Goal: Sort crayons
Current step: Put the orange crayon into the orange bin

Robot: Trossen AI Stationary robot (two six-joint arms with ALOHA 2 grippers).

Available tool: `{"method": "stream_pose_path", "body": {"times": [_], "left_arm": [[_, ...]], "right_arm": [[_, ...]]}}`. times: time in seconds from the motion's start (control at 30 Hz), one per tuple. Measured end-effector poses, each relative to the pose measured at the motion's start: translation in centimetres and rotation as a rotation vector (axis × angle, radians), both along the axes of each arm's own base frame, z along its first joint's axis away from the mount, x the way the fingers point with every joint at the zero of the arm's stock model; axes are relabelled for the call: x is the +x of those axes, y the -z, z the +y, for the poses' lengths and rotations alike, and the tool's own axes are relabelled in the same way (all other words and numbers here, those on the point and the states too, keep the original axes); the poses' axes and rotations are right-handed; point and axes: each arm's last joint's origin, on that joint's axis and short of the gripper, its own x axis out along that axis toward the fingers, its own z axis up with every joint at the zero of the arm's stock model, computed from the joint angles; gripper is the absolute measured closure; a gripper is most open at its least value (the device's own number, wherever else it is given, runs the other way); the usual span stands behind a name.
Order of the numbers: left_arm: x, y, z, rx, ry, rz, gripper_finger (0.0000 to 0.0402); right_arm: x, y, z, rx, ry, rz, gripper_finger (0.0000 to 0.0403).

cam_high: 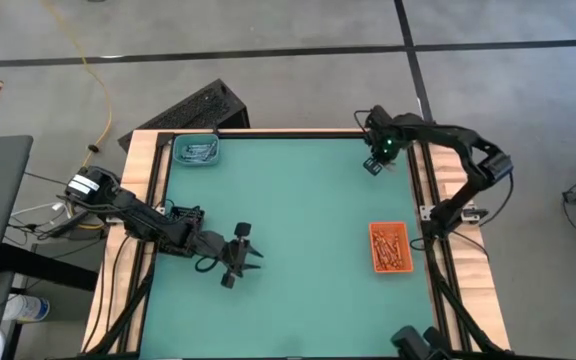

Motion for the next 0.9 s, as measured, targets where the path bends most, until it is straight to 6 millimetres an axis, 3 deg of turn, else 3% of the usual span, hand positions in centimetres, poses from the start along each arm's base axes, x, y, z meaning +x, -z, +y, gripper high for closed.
{"method": "stream_pose_path", "body": {"times": [0.57,0.9], "left_arm": [[0.2,0.0,0.5,-0.019,-0.010,0.005,0.0273],[0.2,0.0,0.5,-0.015,-0.008,0.004,0.0273]], "right_arm": [[-0.6,1.1,-0.9,0.040,0.030,0.011,0.0358],[-0.6,1.2,-1.0,0.042,0.209,-0.018,0.0359]]}}
